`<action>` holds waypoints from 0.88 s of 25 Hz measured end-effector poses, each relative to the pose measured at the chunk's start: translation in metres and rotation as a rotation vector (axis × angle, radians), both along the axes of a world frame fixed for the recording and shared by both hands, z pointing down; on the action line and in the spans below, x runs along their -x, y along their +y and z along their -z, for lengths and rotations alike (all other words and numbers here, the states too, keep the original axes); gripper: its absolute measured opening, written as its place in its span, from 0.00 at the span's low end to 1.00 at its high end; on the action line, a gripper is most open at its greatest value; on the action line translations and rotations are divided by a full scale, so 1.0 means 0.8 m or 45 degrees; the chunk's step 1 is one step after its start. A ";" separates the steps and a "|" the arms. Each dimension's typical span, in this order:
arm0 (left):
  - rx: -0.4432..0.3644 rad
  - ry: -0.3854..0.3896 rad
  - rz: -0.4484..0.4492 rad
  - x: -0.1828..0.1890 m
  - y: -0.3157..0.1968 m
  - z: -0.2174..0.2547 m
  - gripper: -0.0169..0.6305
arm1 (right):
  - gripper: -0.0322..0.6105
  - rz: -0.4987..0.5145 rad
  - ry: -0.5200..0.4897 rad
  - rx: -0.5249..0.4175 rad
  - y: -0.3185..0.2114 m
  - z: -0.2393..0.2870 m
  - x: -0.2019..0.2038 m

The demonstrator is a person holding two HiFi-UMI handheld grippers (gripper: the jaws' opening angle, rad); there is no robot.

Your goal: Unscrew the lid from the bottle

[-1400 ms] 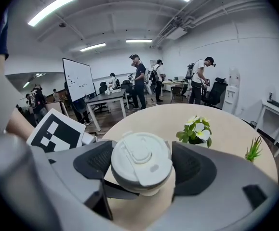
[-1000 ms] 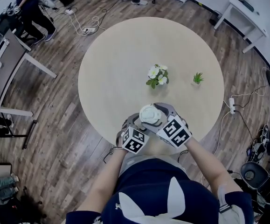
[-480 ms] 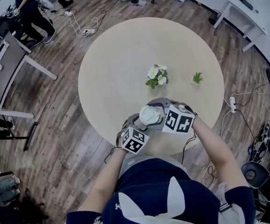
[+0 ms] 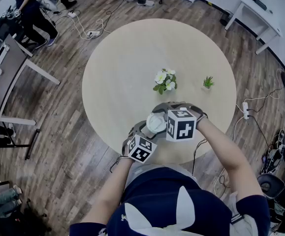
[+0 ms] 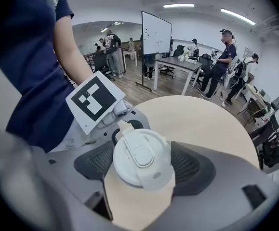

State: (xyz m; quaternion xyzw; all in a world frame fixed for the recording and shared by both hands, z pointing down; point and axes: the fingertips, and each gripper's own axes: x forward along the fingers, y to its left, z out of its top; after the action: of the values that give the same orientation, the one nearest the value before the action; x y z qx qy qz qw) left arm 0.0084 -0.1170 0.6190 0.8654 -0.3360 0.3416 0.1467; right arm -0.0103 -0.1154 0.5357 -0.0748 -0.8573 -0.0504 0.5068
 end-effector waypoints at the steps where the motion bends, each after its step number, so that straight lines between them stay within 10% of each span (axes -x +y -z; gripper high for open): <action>1: 0.001 0.000 0.000 0.000 0.000 0.000 0.50 | 0.64 -0.023 -0.009 -0.014 -0.001 -0.001 0.001; 6: 0.004 0.000 0.003 0.001 -0.002 0.001 0.50 | 0.79 -0.198 -0.174 0.018 -0.001 0.000 0.013; 22: 0.006 0.002 0.014 0.000 0.001 -0.001 0.50 | 0.78 -0.799 -0.470 0.012 -0.023 -0.023 0.007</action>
State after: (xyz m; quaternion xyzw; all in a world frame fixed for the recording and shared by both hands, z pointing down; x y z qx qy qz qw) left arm 0.0087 -0.1165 0.6198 0.8635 -0.3397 0.3409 0.1509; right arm -0.0155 -0.1337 0.5538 0.1999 -0.9158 0.0988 0.3340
